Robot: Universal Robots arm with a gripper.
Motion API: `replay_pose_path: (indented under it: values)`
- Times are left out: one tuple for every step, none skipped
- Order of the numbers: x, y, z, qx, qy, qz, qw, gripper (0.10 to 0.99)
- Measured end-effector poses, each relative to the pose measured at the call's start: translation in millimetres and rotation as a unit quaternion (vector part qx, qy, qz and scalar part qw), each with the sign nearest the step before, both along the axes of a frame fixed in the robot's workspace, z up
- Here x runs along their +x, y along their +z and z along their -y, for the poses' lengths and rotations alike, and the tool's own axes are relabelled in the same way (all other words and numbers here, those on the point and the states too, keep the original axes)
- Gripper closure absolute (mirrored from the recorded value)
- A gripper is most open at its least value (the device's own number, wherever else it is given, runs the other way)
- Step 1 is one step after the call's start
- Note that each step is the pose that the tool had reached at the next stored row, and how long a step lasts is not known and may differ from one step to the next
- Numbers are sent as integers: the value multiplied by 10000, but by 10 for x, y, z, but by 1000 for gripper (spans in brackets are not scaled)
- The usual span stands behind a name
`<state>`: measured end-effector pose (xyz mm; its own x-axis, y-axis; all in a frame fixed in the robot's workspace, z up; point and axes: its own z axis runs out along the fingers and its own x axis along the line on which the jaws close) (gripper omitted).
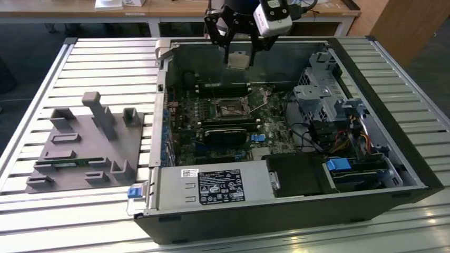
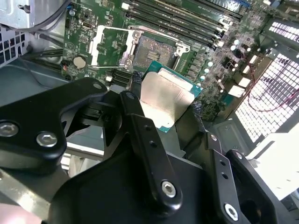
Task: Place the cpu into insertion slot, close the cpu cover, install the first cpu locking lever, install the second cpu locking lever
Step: 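Place the cpu into insertion slot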
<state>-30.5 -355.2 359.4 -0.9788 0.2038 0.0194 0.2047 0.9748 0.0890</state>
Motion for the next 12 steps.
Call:
replay_pose_path:
  values:
    - [0, 0, 0, 0, -16, 0, 10000, 545]
    - [0, 0, 0, 0, -31, 0, 10000, 545]
    - [0, 0, 0, 0, -43, 0, 10000, 545]
    - [0, -1, 0, 0, -55, 0, 10000, 545]
    - [0, 0, 0, 0, -67, 0, 10000, 545]
    - [0, -1, 0, 0, -79, 0, 10000, 545]
    - [0, -1, 0, 0, -91, 0, 10000, 545]
    - [0, -1, 0, 0, -102, 0, 9999, 545]
    - [0, -1, 0, 0, -113, 0, 9999, 545]
    - [0, -1, 0, 0, -124, 0, 9999, 545]
    - [0, -1, 0, 0, -135, 0, 9999, 545]
    - [0, -1, 0, 0, -147, 0, 9999, 545]
